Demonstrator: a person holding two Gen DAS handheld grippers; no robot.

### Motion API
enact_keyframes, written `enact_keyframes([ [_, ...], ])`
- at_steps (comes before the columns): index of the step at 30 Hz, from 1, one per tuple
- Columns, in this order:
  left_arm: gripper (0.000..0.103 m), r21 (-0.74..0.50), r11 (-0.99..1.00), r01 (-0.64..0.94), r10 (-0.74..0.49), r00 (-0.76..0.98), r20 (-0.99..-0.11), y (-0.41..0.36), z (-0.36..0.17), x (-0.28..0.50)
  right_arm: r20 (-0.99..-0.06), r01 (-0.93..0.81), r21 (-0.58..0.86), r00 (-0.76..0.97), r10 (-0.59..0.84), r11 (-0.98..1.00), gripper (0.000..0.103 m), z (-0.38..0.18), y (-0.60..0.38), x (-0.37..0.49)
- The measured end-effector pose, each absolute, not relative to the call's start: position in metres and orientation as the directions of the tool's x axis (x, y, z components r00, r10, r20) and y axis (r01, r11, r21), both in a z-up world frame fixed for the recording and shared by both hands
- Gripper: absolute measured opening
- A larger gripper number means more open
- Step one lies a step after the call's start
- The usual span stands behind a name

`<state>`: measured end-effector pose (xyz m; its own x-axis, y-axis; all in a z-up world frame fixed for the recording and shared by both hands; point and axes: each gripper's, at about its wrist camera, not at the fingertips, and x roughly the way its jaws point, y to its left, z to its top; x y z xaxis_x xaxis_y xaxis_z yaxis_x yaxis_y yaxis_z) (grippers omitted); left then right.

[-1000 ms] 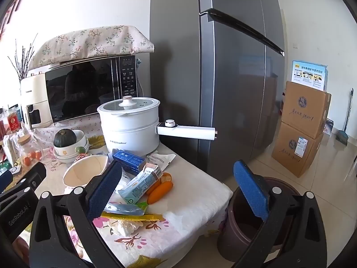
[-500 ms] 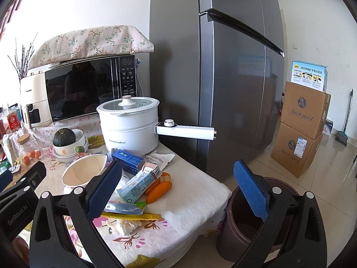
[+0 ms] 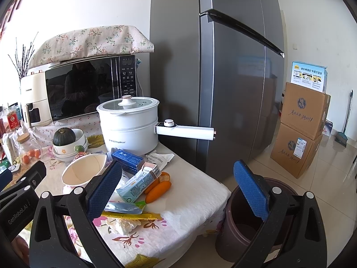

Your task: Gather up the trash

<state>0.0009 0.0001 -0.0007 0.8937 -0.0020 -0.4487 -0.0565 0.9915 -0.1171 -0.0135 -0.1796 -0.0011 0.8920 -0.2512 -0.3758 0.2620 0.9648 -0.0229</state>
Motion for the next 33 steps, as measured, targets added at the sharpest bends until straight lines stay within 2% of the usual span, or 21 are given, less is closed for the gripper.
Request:
enact_keyframes([
  [9, 0.097, -0.106, 0.992, -0.062, 0.007, 0.889, -0.457, -0.003, -0.003, -0.003, -0.383, 0.264, -0.027, 0.888, -0.254, 0.964, 0.096, -0.003, -0.181, -0.013],
  [21, 0.097, -0.095, 0.993, -0.068, 0.014, 0.877, -0.481, -0.001, -0.012, 0.002, -0.445, 0.277, -0.049, 0.854, -0.269, 0.960, 0.096, -0.010, -0.187, -0.007],
  [33, 0.097, -0.093, 0.993, -0.071, 0.016, 0.870, -0.492, -0.001, -0.016, 0.003, -0.450, 0.278, -0.081, 0.847, -0.285, 0.957, 0.096, -0.013, -0.184, -0.006],
])
